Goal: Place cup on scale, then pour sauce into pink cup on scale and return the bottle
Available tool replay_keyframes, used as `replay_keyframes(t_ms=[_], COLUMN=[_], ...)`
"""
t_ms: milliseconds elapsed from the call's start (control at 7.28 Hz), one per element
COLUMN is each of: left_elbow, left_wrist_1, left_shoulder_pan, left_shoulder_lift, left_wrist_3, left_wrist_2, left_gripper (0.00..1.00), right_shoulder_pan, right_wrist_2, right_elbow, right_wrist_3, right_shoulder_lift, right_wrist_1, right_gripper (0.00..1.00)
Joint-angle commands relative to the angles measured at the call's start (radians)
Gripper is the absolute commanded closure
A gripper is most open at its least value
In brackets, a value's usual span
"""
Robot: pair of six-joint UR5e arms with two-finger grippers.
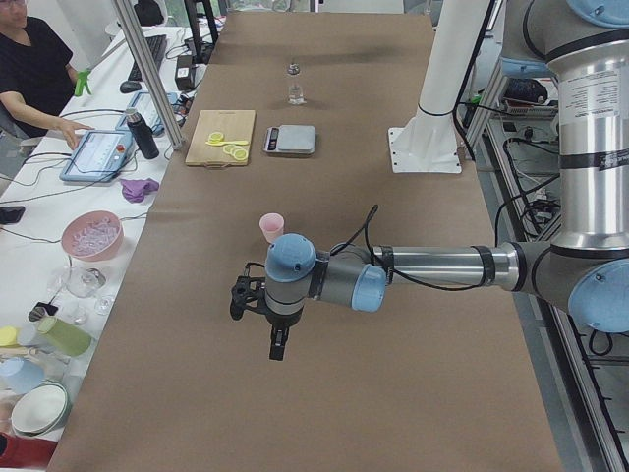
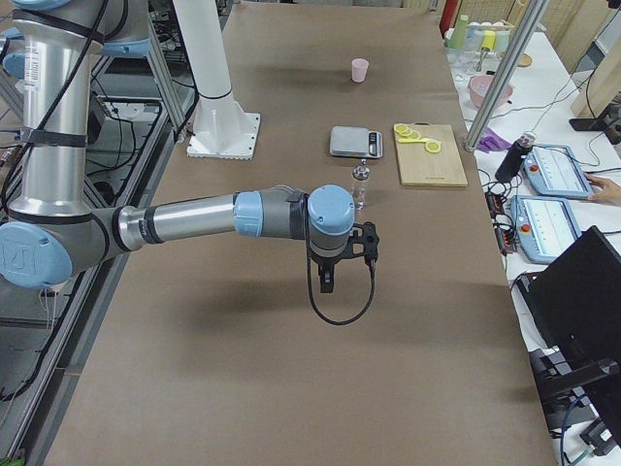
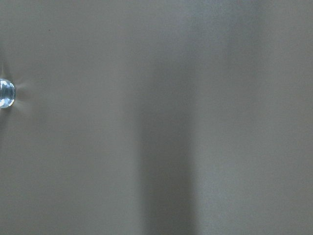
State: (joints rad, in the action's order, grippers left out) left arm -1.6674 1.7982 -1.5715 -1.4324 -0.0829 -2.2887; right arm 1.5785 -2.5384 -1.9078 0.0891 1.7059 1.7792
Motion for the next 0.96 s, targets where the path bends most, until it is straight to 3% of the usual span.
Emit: replay_keyframes(t_ms=[0, 412, 687, 824], left_elbow=[0.003, 0.014, 0.021, 0.020], left_wrist_1=[0.006, 0.012, 0.013, 0.003], left_shoulder_pan=[0.002, 0.002, 0.004, 0.013], left_shoulder_lift=[0.000, -0.022, -0.020, -0.039], left_wrist_3=[-0.004, 0.003, 0.002, -0.012], left_wrist_2=[0.001, -0.009, -0.087, -0.080], left_gripper=[0.01, 0.02, 0.02, 0.02], right_shoulder_pan=[0.000, 0.000, 0.000, -0.002], right_wrist_2=[0.021, 0.023, 0.041, 0.062], right_elbow=[0.015, 0.006, 0.013, 0.012], right_wrist_3=[-0.008, -0.011, -0.008, -0.008], right_shoulder_lift=[-0.006, -0.012, -0.016, -0.014], right_wrist_1=[0.000, -0.003, -0.004, -0.003], right_gripper=[0.00, 0.00, 0.00, 0.00])
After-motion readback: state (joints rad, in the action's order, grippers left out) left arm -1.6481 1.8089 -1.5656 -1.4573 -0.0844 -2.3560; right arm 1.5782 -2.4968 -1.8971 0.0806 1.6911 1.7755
